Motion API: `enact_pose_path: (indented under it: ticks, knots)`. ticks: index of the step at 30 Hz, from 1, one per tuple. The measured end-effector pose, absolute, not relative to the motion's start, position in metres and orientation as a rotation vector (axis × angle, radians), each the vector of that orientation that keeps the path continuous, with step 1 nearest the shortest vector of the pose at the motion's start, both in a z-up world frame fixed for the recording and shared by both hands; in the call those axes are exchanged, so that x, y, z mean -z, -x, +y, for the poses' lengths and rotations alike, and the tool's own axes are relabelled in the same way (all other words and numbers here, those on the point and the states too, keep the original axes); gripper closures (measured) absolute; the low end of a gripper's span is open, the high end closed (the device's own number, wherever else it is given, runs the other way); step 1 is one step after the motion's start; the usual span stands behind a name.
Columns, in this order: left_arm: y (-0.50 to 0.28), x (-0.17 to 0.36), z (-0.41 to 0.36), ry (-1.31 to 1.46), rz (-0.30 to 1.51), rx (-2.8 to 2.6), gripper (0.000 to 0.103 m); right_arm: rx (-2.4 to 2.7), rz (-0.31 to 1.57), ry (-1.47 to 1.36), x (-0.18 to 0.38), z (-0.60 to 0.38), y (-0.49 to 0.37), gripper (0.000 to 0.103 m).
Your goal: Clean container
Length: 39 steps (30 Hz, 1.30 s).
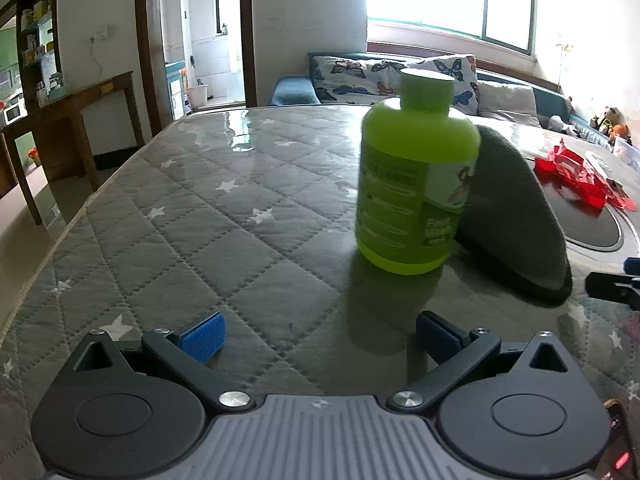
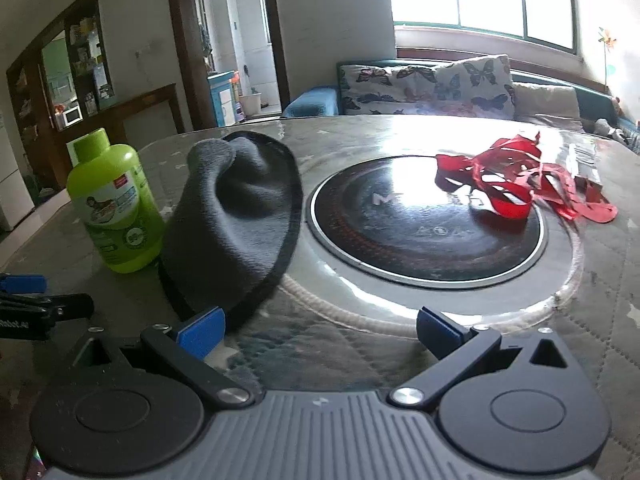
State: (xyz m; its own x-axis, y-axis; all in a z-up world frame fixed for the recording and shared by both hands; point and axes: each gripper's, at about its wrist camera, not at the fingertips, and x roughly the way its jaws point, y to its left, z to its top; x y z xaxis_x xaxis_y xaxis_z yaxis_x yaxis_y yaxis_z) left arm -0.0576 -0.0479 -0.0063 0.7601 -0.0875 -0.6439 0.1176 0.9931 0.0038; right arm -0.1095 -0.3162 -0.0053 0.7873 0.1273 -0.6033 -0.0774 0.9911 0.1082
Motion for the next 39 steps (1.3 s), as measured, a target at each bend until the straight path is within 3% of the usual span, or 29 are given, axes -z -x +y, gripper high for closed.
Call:
enact_pose_path:
  ticks: [39]
  knots:
    - [0.009, 0.005, -0.003, -0.036, 0.689, 0.051, 0.0, 0.056, 0.704, -0.083, 0.013, -0.384, 0.067, 0.0]
